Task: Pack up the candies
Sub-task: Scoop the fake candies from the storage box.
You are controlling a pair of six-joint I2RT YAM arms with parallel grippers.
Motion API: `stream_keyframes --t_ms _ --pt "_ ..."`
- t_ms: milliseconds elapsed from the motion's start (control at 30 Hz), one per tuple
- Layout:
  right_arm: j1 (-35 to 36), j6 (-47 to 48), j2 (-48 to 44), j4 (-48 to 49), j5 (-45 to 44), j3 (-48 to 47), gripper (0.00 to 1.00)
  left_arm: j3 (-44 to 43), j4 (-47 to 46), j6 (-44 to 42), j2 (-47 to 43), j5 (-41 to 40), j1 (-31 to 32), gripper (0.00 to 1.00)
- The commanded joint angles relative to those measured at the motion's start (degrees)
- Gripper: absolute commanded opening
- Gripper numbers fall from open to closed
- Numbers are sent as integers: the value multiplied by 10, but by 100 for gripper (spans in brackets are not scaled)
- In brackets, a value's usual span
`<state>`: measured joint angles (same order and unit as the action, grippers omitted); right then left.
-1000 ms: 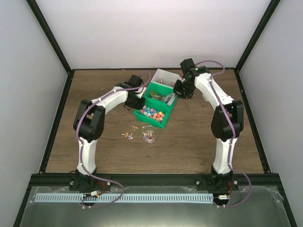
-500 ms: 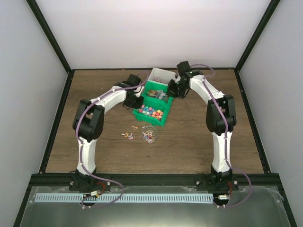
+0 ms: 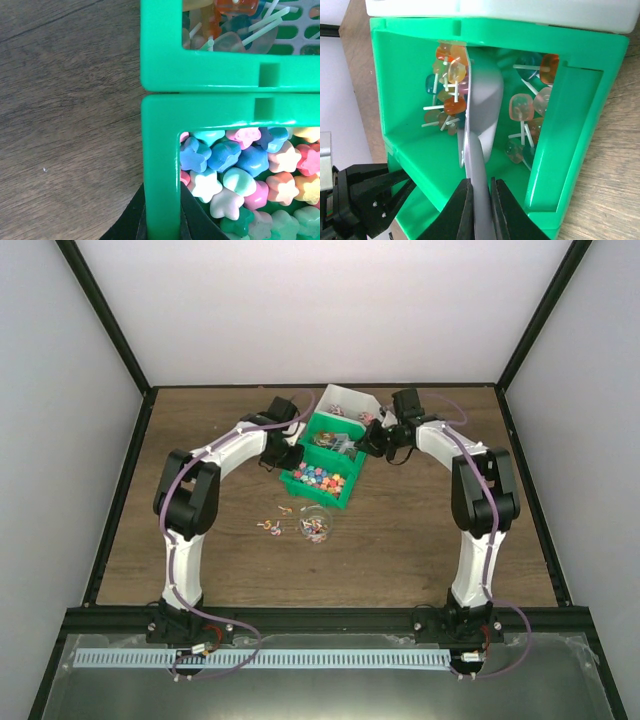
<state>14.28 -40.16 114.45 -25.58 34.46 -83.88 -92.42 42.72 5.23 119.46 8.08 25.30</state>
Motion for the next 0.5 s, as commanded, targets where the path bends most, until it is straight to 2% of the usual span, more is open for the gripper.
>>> stream_keyframes --t_ms 0,467 --pt "2 -4 -32 -10 44 31 1 3 -3 2 28 25 8 4" --pt "-26 -17 -95 25 84 77 1 1 -2 5 34 2 1 4"
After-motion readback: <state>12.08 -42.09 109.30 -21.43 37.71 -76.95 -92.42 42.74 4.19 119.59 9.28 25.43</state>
